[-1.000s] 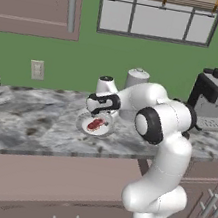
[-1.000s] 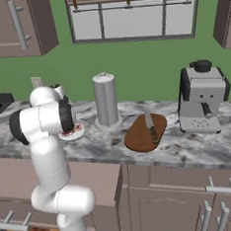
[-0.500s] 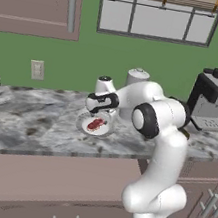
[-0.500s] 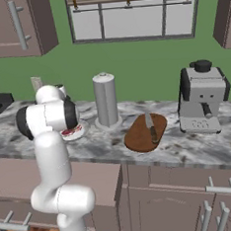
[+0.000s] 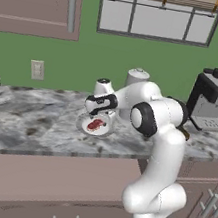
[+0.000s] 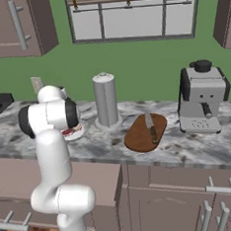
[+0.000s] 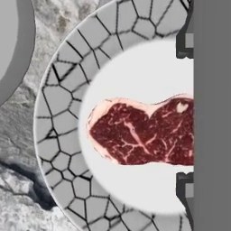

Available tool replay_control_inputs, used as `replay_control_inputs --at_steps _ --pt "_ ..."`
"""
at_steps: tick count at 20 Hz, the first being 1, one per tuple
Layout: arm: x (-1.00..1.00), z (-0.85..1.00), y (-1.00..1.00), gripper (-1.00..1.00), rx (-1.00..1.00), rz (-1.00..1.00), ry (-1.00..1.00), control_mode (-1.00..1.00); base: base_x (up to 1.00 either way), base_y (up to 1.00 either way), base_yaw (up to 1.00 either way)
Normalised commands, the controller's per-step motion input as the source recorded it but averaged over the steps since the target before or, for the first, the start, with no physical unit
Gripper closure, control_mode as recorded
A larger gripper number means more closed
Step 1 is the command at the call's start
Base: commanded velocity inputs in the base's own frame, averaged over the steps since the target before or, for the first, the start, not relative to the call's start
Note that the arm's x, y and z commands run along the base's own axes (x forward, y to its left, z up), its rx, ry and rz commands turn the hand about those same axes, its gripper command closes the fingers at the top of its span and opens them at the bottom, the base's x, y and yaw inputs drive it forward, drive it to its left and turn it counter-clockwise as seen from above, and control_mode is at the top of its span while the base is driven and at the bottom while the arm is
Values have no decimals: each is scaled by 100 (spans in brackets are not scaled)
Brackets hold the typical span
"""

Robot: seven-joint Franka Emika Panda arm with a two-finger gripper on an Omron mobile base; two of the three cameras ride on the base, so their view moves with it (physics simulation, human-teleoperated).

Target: Pick up the knife from the drawer and place it on the cutting board. Then place the meat from the plate to the cutting board.

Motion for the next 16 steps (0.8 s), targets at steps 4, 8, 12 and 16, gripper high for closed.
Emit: replay_control_inputs --at_steps 4,8,12,16 --pt "8 -19 0 -100 0 1 0 -100 0 0 0" --pt "18 -24 0 -100 0 2 0 -100 0 0 0" --pt "22 -15 3 -100 0 6 0 -100 0 0 0" --pt "19 -19 2 -100 0 6 0 -100 0 0 0"
